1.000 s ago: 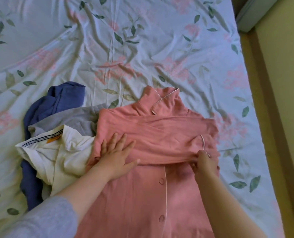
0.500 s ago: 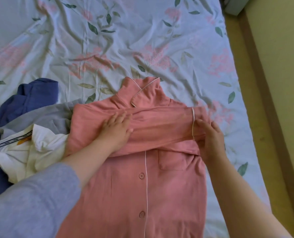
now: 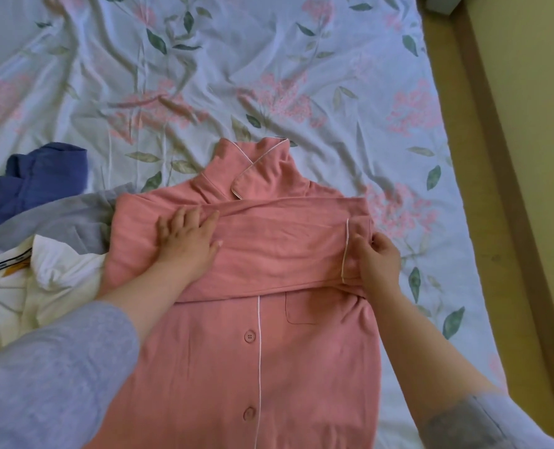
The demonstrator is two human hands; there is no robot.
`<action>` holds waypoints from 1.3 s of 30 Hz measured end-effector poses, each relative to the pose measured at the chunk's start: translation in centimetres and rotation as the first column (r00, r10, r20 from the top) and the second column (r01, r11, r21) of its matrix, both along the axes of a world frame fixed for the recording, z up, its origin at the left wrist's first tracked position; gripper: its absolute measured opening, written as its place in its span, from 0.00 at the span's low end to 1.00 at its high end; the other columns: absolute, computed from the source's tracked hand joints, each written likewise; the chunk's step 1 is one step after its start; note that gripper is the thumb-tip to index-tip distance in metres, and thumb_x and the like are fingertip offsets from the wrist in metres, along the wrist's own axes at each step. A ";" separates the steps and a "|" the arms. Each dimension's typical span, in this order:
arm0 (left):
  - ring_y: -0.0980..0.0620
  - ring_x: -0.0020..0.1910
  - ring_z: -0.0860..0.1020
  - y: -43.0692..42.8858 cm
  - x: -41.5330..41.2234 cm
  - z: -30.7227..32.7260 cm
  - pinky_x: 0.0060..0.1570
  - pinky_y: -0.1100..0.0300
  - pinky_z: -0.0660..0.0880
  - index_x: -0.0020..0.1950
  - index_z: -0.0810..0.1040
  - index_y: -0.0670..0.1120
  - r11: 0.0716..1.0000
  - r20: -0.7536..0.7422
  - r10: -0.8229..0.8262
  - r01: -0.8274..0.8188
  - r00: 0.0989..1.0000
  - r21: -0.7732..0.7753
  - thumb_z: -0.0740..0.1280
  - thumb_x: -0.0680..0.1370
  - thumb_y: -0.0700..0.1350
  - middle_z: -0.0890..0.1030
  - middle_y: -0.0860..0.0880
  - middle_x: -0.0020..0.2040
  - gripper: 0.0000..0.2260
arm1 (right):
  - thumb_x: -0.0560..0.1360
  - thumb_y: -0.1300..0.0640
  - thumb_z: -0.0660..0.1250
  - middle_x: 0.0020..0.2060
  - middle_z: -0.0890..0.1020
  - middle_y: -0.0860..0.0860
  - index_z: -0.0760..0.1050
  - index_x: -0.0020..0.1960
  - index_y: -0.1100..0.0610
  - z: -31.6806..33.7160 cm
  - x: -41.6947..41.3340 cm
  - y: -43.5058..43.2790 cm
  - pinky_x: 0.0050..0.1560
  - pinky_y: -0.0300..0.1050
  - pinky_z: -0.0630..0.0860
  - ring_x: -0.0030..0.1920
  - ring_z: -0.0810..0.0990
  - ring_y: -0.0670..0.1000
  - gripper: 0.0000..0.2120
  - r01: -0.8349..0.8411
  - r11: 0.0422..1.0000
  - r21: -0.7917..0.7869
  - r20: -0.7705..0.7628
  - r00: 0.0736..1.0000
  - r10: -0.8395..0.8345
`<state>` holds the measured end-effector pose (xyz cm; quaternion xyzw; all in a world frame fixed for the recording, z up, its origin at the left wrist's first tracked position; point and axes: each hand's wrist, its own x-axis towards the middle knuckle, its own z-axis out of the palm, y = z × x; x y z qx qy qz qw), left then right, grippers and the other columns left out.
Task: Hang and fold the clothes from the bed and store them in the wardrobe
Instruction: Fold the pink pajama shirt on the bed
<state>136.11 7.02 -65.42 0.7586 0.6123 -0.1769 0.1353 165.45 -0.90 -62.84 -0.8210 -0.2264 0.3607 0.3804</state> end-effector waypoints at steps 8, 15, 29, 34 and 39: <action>0.39 0.57 0.70 2.8 -0.3 1.4 0.60 0.47 0.65 0.53 0.79 0.44 0.970 0.188 -0.031 -0.015 0.982 0.241 0.72 0.73 0.53 0.76 0.42 0.53 0.15 | 0.77 0.60 0.64 0.32 0.74 0.49 0.73 0.43 0.60 -1.5 0.3 0.0 0.29 0.32 0.64 0.39 0.73 0.53 0.05 0.007 0.986 -0.165 0.181 0.983 0.023; 0.39 0.63 0.68 3.4 -1.3 0.9 0.64 0.47 0.64 0.59 0.75 0.43 0.964 0.177 0.104 -0.143 0.979 0.225 0.69 0.75 0.53 0.74 0.41 0.62 0.19 | 0.72 0.58 0.72 0.73 0.63 0.61 0.59 0.76 0.61 -0.1 -0.7 2.5 0.70 0.53 0.62 0.73 0.61 0.61 0.37 -0.402 0.861 -0.312 0.512 0.692 0.509; 0.44 0.62 0.73 9.4 -4.8 1.8 0.57 0.51 0.72 0.67 0.66 0.47 0.959 0.015 0.122 -0.114 0.992 -0.260 0.76 0.59 0.68 0.72 0.46 0.66 0.45 | 0.64 0.45 0.77 0.53 0.80 0.54 0.66 0.53 0.54 -0.4 0.7 9.9 0.56 0.51 0.70 0.55 0.78 0.58 0.27 -0.546 0.373 -0.751 0.277 0.253 0.927; 0.47 0.52 0.78 10.7 -4.1 2.6 0.47 0.59 0.73 0.60 0.77 0.43 0.952 0.036 0.010 0.002 0.999 -0.305 0.78 0.61 0.62 0.79 0.46 0.57 0.35 | 0.66 0.51 0.74 0.39 0.79 0.50 0.76 0.41 0.51 0.2 1.0 9.2 0.37 0.43 0.70 0.45 0.80 0.55 0.09 -0.597 0.392 -0.700 0.233 0.328 0.915; 0.54 0.32 0.71 12.6 -4.0 5.1 0.28 0.60 0.61 0.33 0.71 0.48 0.981 0.128 0.029 -0.003 0.991 -0.195 0.79 0.64 0.58 0.77 0.50 0.35 0.20 | 0.67 0.53 0.75 0.32 0.74 0.47 0.79 0.41 0.51 2.8 2.2 11.0 0.34 0.43 0.66 0.40 0.75 0.54 0.06 -0.586 0.508 -0.631 0.315 0.405 0.858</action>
